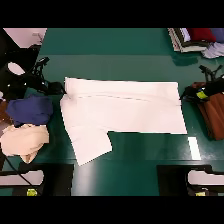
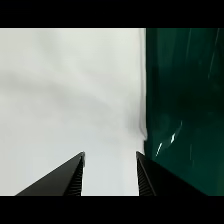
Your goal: Fold the shirts.
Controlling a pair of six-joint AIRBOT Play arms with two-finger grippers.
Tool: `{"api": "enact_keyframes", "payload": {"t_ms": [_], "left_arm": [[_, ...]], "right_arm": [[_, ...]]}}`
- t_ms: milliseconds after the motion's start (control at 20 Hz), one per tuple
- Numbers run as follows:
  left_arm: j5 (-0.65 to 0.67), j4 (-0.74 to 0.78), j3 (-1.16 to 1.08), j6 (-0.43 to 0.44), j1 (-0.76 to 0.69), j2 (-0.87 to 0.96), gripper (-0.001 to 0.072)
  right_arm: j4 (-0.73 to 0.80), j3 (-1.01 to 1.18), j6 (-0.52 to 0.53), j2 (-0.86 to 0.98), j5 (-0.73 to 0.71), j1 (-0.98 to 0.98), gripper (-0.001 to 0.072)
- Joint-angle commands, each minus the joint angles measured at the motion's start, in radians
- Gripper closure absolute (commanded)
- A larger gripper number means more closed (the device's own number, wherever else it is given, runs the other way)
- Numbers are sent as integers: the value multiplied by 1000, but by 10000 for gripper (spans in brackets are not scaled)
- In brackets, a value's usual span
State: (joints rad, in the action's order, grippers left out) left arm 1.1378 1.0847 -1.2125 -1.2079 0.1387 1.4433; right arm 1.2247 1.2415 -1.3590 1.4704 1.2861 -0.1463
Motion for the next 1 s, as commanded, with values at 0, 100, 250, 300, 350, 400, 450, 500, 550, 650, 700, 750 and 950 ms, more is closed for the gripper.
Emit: {"api": "enact_keyframes", "payload": {"t_ms": [0,100,250,300,350,400,450,500,550,650,700,750,950], "left_arm": [[116,55,113,-72,-1,-128,224],[123,24,267,-104,-1,-240,224],[152,-79,505,-106,-1,-399,224],[161,-100,569,-113,-1,-438,224],[167,-106,632,-126,-1,-475,224],[174,-106,684,-129,-1,-500,224],[183,-106,720,-129,-1,-513,224],[188,-106,746,-128,-1,-514,223],[183,-106,766,-127,-1,-513,223],[138,-112,784,-127,-1,-513,223],[108,-124,786,-119,-1,-513,223],[72,-137,786,-109,-1,-513,223],[-51,-187,786,-92,-7,-512,224]], "right_arm": [[-4,-83,10,-122,53,-61,327],[-3,-154,16,-197,54,-88,327],[-3,-232,44,-278,50,-95,327],[-4,-245,44,-295,48,-93,327],[-3,-252,44,-307,49,-85,327],[-3,-253,44,-315,49,-79,327],[-3,-253,44,-323,48,-73,327],[-3,-253,44,-331,48,-71,327],[-13,-253,44,-335,49,-72,328],[-56,-253,62,-335,53,-74,328],[-56,-252,63,-335,53,-72,328],[-55,-252,62,-335,53,-63,328],[-55,-252,62,-335,52,-31,328]]}}
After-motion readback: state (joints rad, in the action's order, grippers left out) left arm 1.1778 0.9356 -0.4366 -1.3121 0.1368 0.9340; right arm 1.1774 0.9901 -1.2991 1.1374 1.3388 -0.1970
